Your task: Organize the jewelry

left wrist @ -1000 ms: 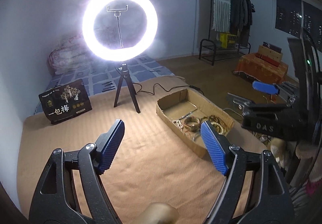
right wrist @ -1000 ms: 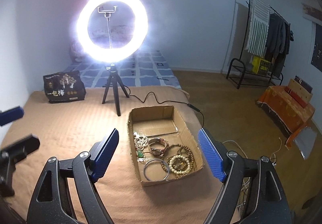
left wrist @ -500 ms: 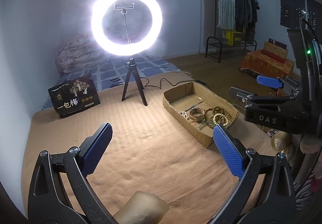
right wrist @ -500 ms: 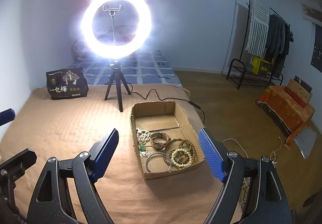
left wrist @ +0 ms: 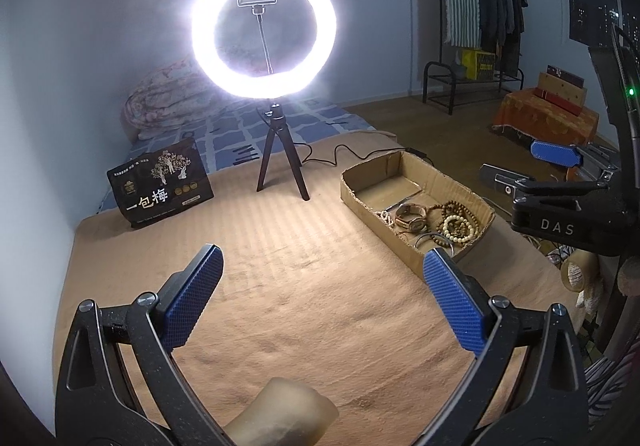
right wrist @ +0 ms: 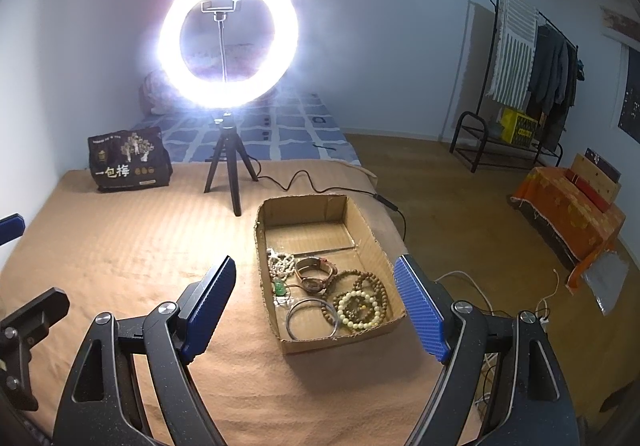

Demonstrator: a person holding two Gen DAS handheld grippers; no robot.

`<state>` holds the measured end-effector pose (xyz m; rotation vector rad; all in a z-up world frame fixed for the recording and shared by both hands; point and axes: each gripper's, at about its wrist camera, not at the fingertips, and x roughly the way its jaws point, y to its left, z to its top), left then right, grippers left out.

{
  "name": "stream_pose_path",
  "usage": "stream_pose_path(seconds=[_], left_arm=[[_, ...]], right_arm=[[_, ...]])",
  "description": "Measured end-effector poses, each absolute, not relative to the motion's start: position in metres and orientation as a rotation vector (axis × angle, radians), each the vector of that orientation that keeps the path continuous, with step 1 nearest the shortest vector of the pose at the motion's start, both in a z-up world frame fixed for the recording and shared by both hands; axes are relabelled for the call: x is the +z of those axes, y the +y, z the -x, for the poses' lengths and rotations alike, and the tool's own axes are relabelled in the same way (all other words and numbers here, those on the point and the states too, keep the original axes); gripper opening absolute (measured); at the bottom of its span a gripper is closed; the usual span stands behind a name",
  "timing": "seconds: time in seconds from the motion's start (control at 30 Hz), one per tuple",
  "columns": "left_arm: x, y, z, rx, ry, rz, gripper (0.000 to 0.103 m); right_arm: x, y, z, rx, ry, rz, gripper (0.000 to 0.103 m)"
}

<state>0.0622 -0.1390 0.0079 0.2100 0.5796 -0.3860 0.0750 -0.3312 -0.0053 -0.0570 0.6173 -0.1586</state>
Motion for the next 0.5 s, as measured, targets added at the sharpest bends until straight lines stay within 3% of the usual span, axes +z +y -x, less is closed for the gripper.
stream_pose_path(seconds=[0.5], left_arm=[[0.0057, -0.1378, -0.0633, -0.387, 0.582, -0.214, 0.102]], right_arm=[[-0.0056, -0.3312, -0.0766, -0.155, 0.624, 0.061, 0.081]])
